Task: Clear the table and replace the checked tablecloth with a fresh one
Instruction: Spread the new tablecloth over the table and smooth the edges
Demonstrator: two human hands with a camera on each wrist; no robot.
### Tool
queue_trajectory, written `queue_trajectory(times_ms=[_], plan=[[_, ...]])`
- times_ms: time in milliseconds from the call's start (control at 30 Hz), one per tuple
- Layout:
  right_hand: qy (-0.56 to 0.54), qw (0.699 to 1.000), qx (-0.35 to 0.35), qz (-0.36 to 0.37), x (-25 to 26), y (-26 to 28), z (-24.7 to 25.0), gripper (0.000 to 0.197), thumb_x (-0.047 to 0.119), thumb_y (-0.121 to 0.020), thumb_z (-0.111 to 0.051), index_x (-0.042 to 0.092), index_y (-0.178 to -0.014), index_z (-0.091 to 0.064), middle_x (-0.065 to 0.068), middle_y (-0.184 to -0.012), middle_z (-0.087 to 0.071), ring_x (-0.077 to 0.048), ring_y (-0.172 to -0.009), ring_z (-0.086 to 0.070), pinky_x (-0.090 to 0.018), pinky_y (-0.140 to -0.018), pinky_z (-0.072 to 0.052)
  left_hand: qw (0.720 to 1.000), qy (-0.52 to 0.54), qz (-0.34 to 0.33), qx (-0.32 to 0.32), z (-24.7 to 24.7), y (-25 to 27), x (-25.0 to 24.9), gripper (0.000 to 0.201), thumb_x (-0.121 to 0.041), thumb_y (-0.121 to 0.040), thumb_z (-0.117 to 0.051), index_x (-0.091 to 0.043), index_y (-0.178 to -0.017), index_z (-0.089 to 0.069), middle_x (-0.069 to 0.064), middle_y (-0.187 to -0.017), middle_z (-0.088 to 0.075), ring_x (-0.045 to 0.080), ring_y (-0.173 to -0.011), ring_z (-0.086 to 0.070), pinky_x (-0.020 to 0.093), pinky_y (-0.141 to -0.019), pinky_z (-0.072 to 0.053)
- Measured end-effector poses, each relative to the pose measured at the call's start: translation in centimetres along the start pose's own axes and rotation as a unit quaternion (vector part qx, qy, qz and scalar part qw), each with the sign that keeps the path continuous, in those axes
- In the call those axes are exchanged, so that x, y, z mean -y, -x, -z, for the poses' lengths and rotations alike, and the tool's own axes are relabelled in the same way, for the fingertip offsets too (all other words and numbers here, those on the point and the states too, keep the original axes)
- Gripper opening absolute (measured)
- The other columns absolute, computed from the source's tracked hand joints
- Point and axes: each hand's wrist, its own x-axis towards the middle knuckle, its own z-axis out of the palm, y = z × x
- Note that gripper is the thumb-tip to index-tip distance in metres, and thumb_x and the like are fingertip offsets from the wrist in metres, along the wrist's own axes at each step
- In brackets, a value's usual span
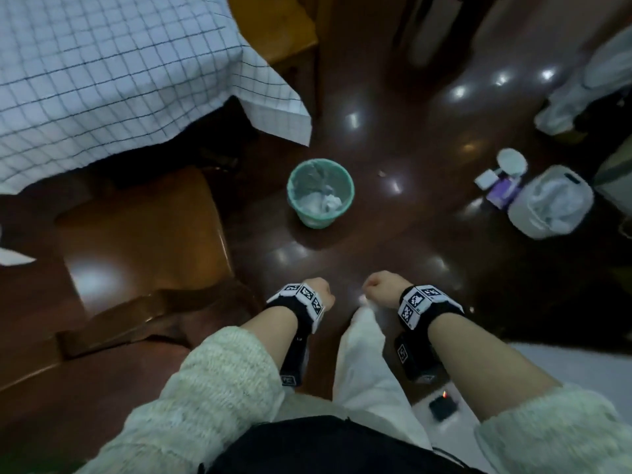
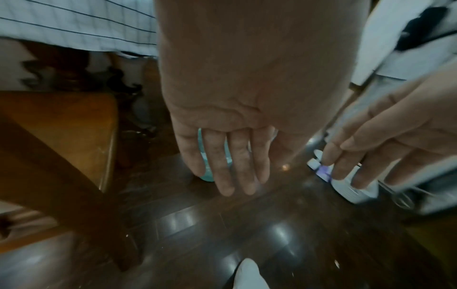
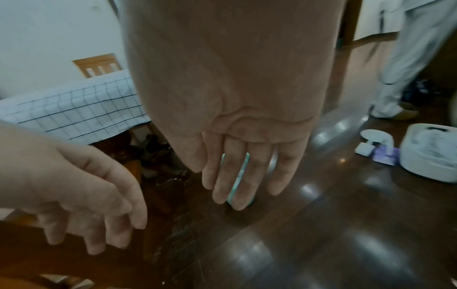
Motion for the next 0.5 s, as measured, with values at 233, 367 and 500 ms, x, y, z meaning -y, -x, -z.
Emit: queue_trajectory(times_ms=[233,367,500], plan=[[0.077,0.994,0.036,0.065,-0.9,-6.0,13.6,0.021,0.016,-0.091,-0.052,0.025,-0.074,-0.061,-0.006,-0.098,-0.069,-0.021,-0.089,-0.06,-0.037,-0.092,-0.052,0.985,0.119,0.1,-0.079,6.1,-3.4,-5.6,0.033,-0.027,-0.096,-0.046,-0.009,-0.117,-0.065,0.011,-0.12,-0.064,0.03,-0.111,-0.059,0.032,-0.089,-0.046],[0.136,0.982,0.055,0.117,1.5,-9.2,18.2,0.021,0.018,-0.091,-0.051,0.016,-0.098,-0.07,-0.009,-0.111,-0.07,-0.02,-0.09,-0.059,-0.034,-0.092,-0.051,0.968,0.16,0.148,-0.123,9.4,-4.6,-6.6,0.033,-0.027,-0.096,-0.046,-0.01,-0.118,-0.064,0.011,-0.121,-0.064,0.029,-0.111,-0.059,0.032,-0.09,-0.047],[0.178,0.967,0.073,0.168,5.4,-12.6,21.6,0.029,0.019,-0.095,-0.047,0.007,-0.107,-0.07,-0.011,-0.112,-0.069,-0.028,-0.104,-0.063,-0.033,-0.091,-0.05,0.951,0.21,0.18,-0.142,13.1,-6.8,-5.8,0.032,-0.024,-0.096,-0.046,-0.008,-0.116,-0.065,0.012,-0.119,-0.065,0.029,-0.109,-0.06,0.03,-0.086,-0.047]])
